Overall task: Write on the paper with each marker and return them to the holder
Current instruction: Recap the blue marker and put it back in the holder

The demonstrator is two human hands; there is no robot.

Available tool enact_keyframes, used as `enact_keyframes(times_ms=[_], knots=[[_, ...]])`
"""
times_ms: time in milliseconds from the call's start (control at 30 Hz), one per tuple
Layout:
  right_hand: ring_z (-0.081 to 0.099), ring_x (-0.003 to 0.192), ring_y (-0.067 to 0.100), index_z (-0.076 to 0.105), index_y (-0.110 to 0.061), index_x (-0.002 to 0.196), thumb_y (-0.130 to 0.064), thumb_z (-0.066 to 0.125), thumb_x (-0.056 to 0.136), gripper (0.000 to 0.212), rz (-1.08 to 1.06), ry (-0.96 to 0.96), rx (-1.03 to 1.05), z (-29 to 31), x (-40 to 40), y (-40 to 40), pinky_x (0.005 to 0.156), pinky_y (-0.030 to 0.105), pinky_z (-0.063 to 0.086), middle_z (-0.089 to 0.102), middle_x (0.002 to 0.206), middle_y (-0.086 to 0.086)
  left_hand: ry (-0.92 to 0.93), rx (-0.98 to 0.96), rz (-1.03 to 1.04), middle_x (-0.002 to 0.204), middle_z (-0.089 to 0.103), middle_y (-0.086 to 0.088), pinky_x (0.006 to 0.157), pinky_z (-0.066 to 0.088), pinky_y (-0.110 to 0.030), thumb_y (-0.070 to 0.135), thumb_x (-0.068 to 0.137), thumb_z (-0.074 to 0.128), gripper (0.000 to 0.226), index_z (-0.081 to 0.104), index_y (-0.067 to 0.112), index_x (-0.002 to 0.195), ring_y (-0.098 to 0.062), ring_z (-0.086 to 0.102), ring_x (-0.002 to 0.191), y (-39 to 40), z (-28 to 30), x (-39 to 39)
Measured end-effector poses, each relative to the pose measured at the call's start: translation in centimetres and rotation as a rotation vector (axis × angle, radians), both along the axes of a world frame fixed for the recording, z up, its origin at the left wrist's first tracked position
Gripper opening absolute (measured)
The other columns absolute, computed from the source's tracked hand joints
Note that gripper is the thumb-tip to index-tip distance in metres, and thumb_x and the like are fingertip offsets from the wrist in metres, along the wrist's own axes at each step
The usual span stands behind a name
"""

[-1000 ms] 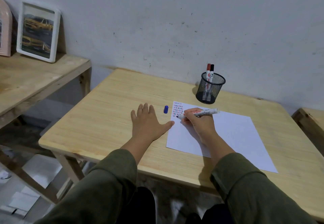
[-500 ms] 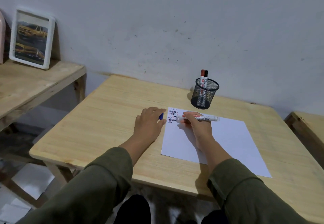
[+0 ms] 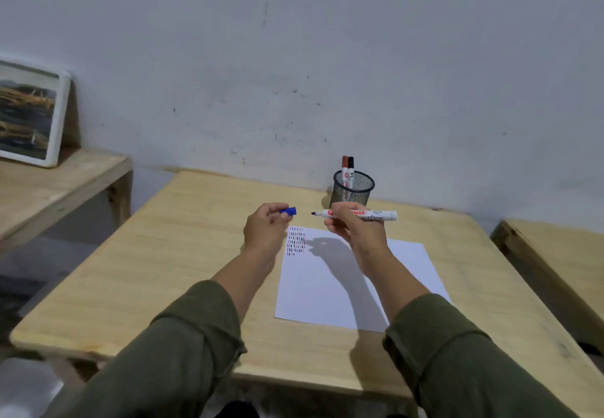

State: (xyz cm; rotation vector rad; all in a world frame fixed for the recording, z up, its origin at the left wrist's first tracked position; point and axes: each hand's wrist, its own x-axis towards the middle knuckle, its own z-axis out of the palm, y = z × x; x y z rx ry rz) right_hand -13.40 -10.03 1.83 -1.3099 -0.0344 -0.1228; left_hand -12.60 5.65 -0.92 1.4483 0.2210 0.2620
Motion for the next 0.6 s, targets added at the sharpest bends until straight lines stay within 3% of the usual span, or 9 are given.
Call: enact_keyframes(times_ms=[167, 300, 600], knots=[[0.065, 0.059, 0.019, 0.065, -0.002, 0.084, 0.002, 0.065, 0.08, 0.005, 0.022, 0.005, 0.006, -0.2, -0.2, 0.3, 0.063, 0.024, 0.055, 0.069, 0.081, 0.02, -0.065, -0.073, -0.081, 0.086, 0.068, -0.003, 0.075, 0.049, -0.018, 0.002, 0.09, 0.047, 0.025, 0.062, 0.022, 0.086, -0.007, 0.064, 0.08, -0.6, -1.0, 0.0], [0.062, 0.058, 0.02, 0.064, 0.001, 0.088, 0.001, 0.065, 0.08, 0.008, 0.035, -0.008, -0.012, 0.4, -0.5, -0.2, 0.068, 0.028, 0.053, 0.067, 0.086, 0.026, -0.093, -0.069, -0.143, 0.086, 0.068, -0.002, 0.072, 0.051, -0.011, 0.002, 0.091, 0.046, 0.019, 0.062, 0.009, 0.098, -0.005, 0.064, 0.08, -1.4, -0.2, -0.1], [0.064, 0.054, 0.017, 0.064, -0.007, 0.079, 0.004, 0.065, 0.079, 0.011, 0.066, -0.008, -0.006, 1.6, -1.0, -0.8, 0.061, 0.023, 0.055, 0.07, 0.067, 0.011, -0.118, -0.065, -0.268, 0.086, 0.066, -0.002, 0.072, 0.052, -0.009, 0.003, 0.093, 0.045, 0.02, 0.062, 0.006, 0.104, -0.006, 0.062, 0.079, -2.3, 1.5, -0.6]])
